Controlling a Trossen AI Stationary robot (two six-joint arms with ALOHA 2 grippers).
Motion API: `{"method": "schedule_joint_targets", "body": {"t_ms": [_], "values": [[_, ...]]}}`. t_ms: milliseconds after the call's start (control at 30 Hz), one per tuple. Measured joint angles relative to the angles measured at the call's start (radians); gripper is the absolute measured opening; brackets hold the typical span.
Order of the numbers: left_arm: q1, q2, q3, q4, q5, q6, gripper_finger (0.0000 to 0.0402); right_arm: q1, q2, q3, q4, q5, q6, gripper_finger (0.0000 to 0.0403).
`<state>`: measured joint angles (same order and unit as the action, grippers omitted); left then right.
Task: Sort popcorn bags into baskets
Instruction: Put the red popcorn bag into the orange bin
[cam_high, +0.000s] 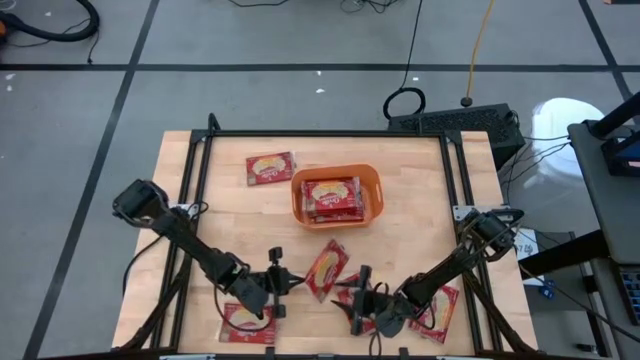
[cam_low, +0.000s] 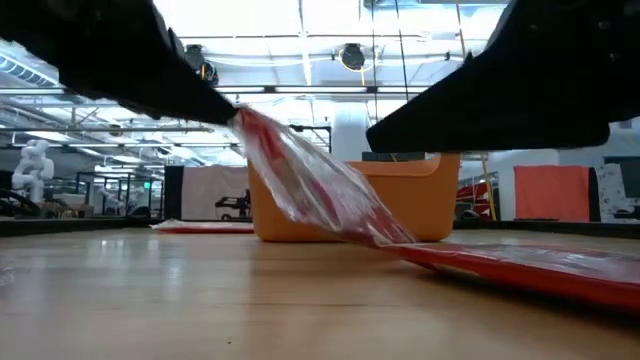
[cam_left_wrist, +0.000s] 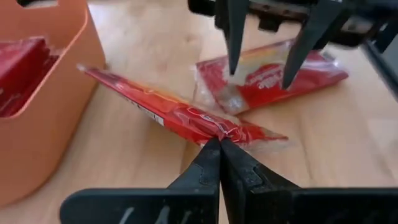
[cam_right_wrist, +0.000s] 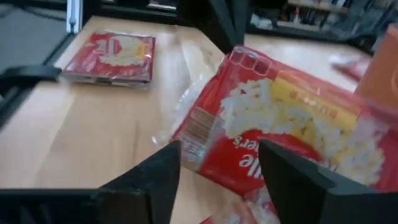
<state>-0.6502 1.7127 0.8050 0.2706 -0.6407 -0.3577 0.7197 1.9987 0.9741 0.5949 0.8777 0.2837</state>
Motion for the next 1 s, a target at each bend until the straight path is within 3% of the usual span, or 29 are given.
{"method": "schedule_joint_targets", "body": {"t_ms": [133, 300, 467, 733, 800, 933, 1000], "values": [[0.000, -0.029, 0.000, 0.001, -0.025, 0.024, 0.0001, 0.000, 0.001, 0.010, 0.006, 0.015, -0.084, 0.0223], [0.000, -0.039, 0.000, -0.003, -0.026, 0.060, 0.0001, -0.013, 0.000, 0.012, 0.139, 0.058, -0.099, 0.0224], [0.001, -0.040, 0.000, 0.077, -0.024, 0.115, 0.0001, -0.044, 0.001, 0.012, 0.142, 0.067, -0.149, 0.0224], [-0.002, -0.040, 0.000, 0.098, 0.054, 0.234, 0.0001, -0.091, -0.079, 0.011, 0.186, 0.062, -0.317, 0.0224], [-0.002, -0.040, 0.000, 0.109, 0.069, 0.279, 0.0001, -0.117, -0.128, 0.011, 0.131, -0.024, -0.341, 0.0224], [-0.003, -0.040, 0.000, 0.161, 0.073, 0.384, 0.0001, -0.216, -0.254, 0.011, -0.079, -0.430, -0.243, 0.0222], [-0.003, -0.040, 0.000, 0.176, 0.078, 0.416, 0.0001, -0.266, -0.306, 0.012, -0.198, -0.535, -0.201, 0.0217]]}}
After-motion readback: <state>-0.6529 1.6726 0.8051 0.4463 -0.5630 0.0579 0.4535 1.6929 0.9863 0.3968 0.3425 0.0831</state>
